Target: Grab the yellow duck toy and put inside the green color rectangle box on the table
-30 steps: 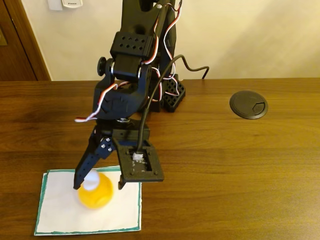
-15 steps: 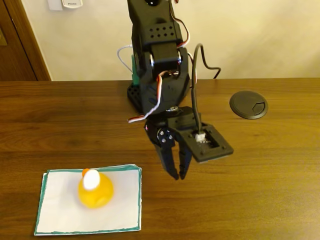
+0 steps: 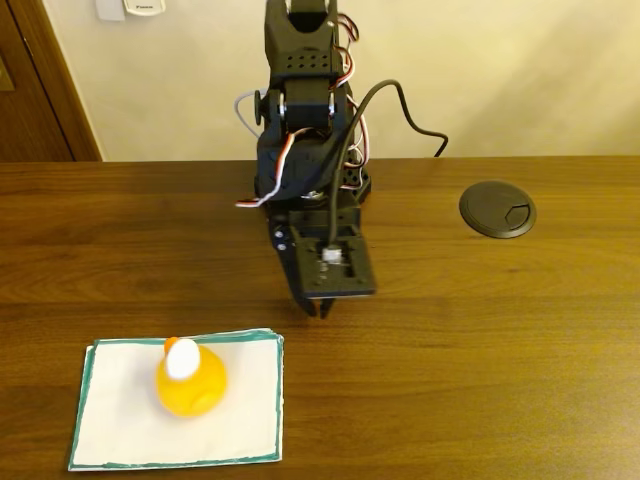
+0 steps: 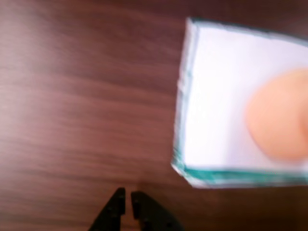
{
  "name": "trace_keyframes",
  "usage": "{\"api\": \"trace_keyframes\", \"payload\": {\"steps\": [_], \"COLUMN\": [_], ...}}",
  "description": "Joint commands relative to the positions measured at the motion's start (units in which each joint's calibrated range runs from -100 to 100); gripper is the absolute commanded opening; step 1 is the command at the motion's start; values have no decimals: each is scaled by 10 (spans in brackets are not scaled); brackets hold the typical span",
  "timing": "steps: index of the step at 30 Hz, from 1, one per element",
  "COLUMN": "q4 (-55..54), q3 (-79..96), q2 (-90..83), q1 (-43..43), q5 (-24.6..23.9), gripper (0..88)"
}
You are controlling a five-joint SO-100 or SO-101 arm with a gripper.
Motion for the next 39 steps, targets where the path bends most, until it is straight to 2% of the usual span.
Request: {"api": "trace_keyframes", "payload": {"steps": [1, 9, 12, 16, 21, 39], "q4": [64, 55, 113, 121, 136, 136], "q3": [26, 73, 73, 73, 74, 74], "q2": [-104, -115, -115, -114, -115, -115], "q1": [41, 27, 55, 56, -6, -7], "q5": [4, -12, -31, -22, -30, -30], "gripper": [2, 3, 8, 9, 9, 9]}}
